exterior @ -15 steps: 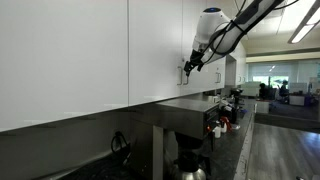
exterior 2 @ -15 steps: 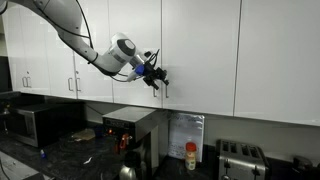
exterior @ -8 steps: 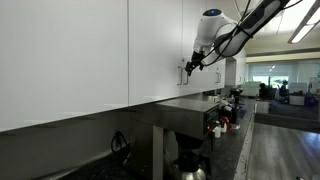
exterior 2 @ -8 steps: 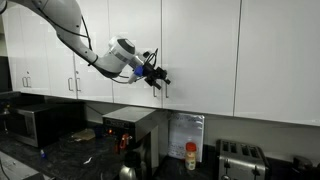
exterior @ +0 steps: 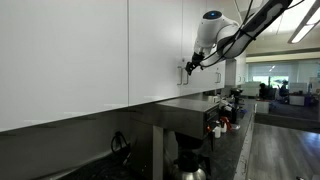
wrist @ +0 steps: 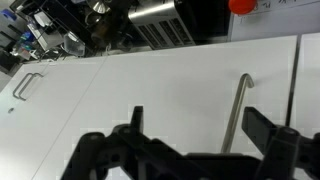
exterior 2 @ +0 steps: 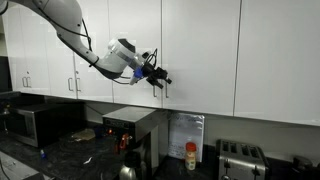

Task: Open the cupboard

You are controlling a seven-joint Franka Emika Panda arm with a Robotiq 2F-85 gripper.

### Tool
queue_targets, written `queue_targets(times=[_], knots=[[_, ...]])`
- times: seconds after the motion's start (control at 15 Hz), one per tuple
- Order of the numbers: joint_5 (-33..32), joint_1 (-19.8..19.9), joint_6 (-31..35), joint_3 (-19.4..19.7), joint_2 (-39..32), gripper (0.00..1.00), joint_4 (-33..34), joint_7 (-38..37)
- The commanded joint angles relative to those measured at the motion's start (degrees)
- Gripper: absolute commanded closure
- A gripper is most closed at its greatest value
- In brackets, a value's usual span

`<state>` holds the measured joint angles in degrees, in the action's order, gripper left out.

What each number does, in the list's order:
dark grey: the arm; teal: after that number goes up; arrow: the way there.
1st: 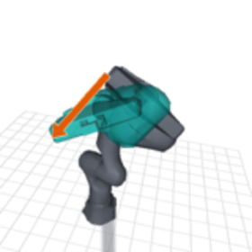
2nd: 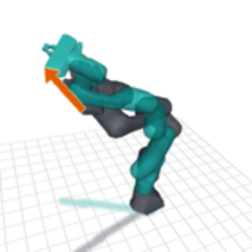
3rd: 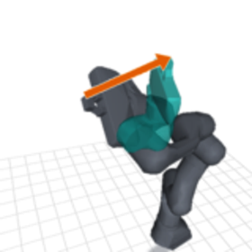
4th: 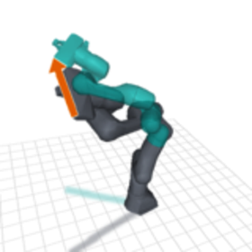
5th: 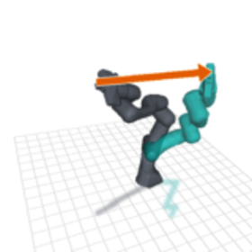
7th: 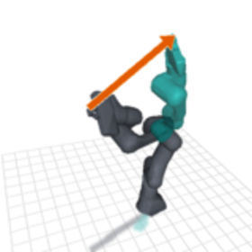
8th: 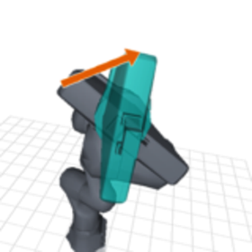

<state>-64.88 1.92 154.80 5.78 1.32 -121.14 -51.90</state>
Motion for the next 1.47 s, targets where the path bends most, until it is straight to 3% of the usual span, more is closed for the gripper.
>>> queue_targets(times=[0.0, 0.8, 1.4], knots=[[-4.57, 0.25, 0.24, 0.10, -1.05, 0.00, 1.51, -6.94], [-8.79, -0.09, 0.59, -0.08, -2.87, 0.00, 2.70, -21.00], [-9.16, -0.25, 1.00, -0.26, -5.67, 0.00, 4.75, -23.03]])
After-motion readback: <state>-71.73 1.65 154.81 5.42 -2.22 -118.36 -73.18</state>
